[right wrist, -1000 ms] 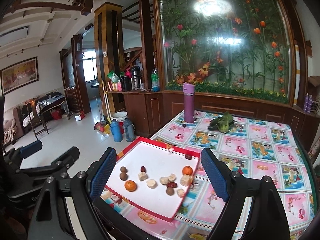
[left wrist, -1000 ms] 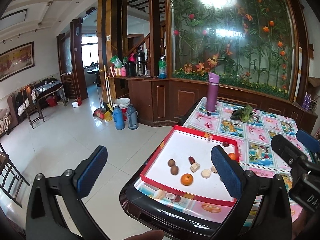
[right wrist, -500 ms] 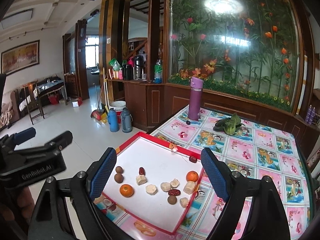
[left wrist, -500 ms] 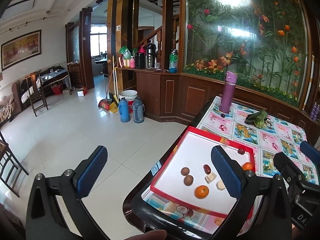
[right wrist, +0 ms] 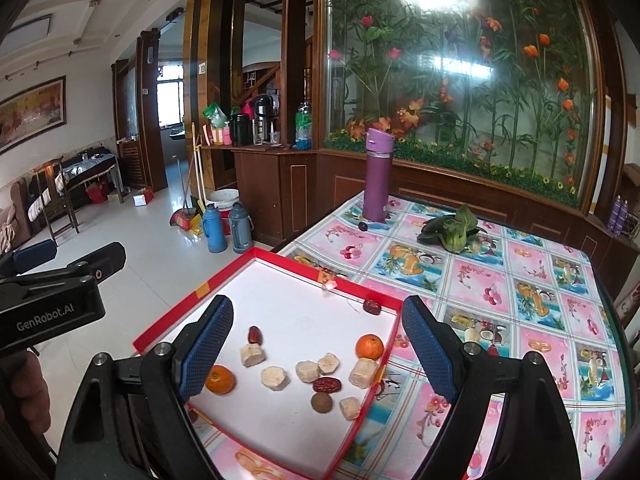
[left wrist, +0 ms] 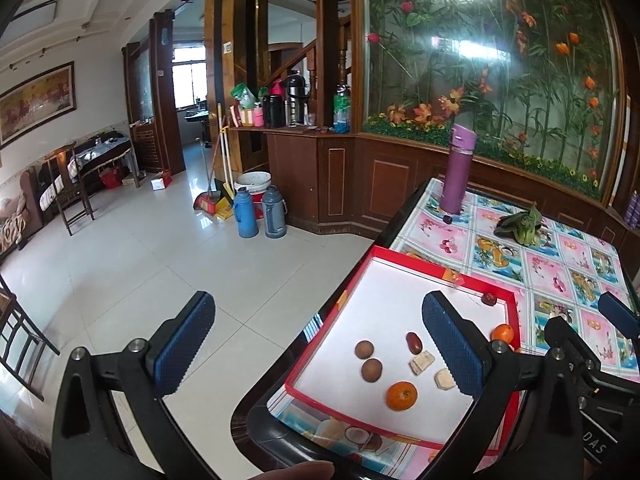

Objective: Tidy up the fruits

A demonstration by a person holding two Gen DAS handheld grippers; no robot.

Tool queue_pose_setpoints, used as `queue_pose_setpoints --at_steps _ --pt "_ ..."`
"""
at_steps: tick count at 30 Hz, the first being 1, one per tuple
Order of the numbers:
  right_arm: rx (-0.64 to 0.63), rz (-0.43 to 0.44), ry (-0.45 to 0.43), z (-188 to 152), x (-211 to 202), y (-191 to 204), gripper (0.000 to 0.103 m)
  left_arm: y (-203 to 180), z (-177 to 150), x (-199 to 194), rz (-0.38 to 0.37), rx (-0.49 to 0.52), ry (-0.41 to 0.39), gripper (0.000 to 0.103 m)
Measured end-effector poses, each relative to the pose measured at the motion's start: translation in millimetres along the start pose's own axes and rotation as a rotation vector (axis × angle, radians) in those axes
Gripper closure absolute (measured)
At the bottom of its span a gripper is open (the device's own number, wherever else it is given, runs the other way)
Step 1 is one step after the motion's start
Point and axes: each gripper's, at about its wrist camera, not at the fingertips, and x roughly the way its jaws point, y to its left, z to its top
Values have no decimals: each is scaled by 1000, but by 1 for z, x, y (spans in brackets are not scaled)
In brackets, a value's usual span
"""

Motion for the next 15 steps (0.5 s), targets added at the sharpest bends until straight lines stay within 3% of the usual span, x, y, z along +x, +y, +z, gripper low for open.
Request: queue_pose_setpoints --at_steps 15 --pt "27 -91 -29 -12 -14 -23 17 -46 -3 -1 -95 113 10 0"
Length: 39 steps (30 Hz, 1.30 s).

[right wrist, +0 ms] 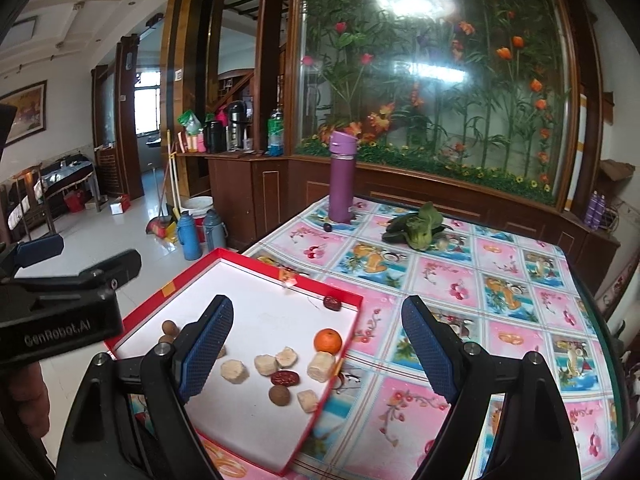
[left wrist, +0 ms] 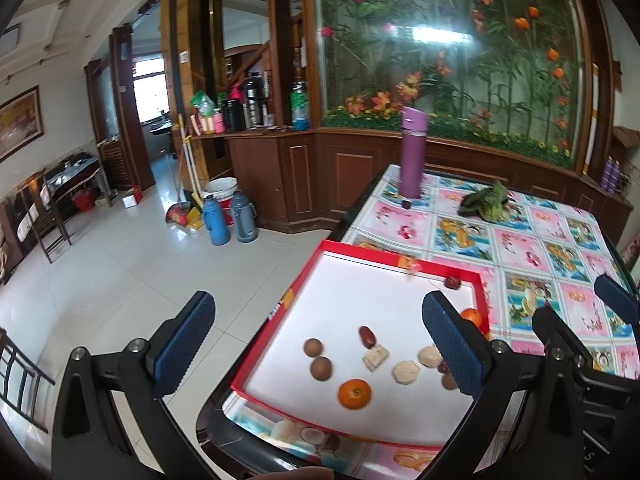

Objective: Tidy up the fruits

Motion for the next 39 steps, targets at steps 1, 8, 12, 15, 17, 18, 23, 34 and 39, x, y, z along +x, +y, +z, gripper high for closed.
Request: queue_pose_setpoints --at_steps 1,8,12,15,17,18,23,34,39 --pt "5 -3 0 -1 -1 -1 17 -2 -1 -1 -3 9 0 0" --pt "9 -2 1 -3 -8 0 17 -3 -6 -14 -4 14 -11 0" --pt "-9 -6 -19 -3 -17 4 17 -2 -9 -21 1 12 -18 0" --pt "-17 -8 -35 -3 -25 7 17 1 -11 -28 2 9 -27 0" --pt "-20 -8 -42 -2 -30 8 17 3 -12 -34 1 7 -37 0" --pt "-20 -7 -45 -2 -32 9 17 3 -12 -35 1 6 -40 0" --pt "-24 -8 -65 1 -43 13 17 10 -14 -49 8 -6 -71 0" --pt "-37 -17 -75 1 -52 24 17 29 -23 -65 26 -34 -95 0" --pt "-36 -20 -76 1 -54 26 17 35 -25 -69 31 -42 -103 0"
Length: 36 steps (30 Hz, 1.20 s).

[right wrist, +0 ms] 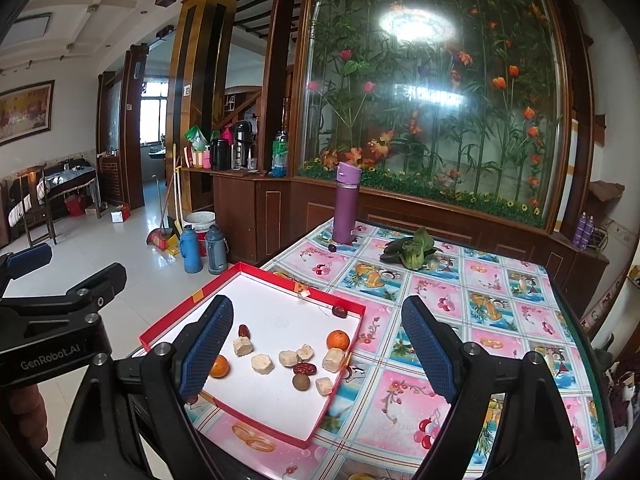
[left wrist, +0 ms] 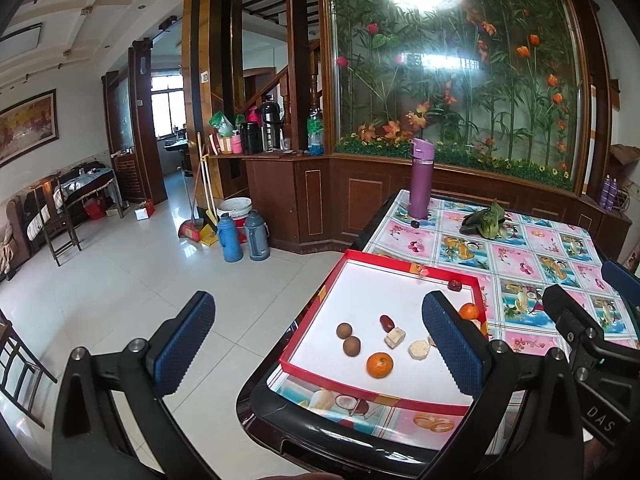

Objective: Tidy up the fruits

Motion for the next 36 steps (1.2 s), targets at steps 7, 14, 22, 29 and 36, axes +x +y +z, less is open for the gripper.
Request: queue_pose_setpoints --at_steps 7,14,22,29,36 --pt "11 2 9 0 -6 5 17 9 -3 -5 4 -10 -5 0" --pt "-4 -1 1 2 -9 13 17 13 -5 -6 11 -18 -4 0" --pt "10 6 34 7 11 19 17 23 -6 3 37 -27 22 0" --pt "50 44 91 7 37 14 17 23 -2 24 64 -32 63 0" --pt "81 44 115 6 52 4 17 11 1 38 65 -11 82 0"
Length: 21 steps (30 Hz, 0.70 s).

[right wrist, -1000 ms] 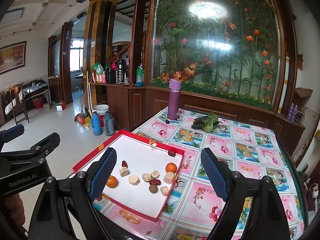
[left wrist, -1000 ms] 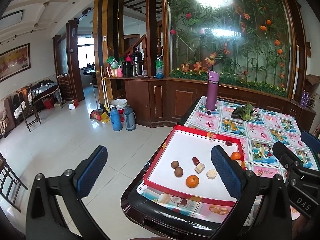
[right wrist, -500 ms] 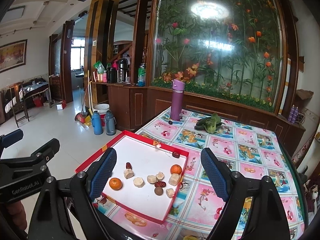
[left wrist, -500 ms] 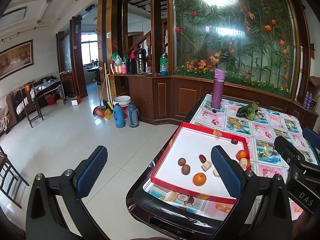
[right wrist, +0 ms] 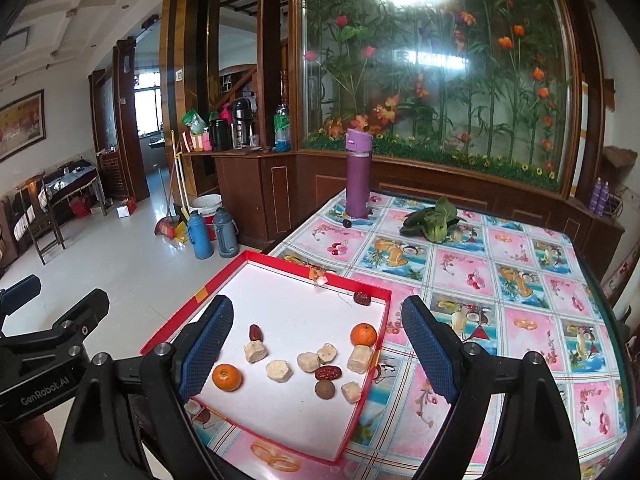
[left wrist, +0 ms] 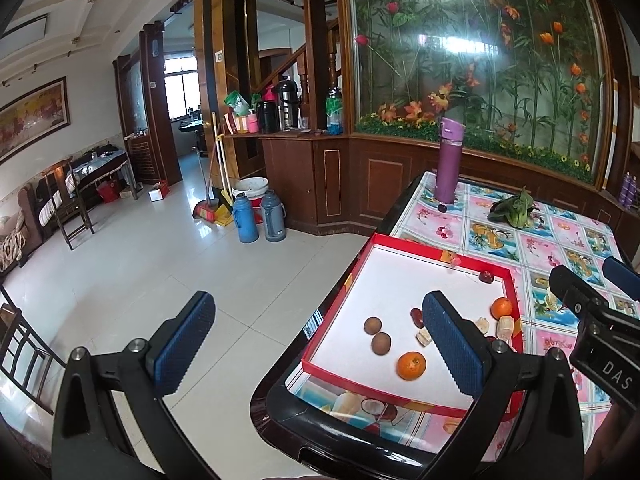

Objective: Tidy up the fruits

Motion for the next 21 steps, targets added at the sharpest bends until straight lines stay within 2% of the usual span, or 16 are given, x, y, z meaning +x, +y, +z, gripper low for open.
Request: queue_pose_setpoints --at_steps 21 --pt "14 19 21 5 18 -12 17 -13 7 11 15 25 13 0"
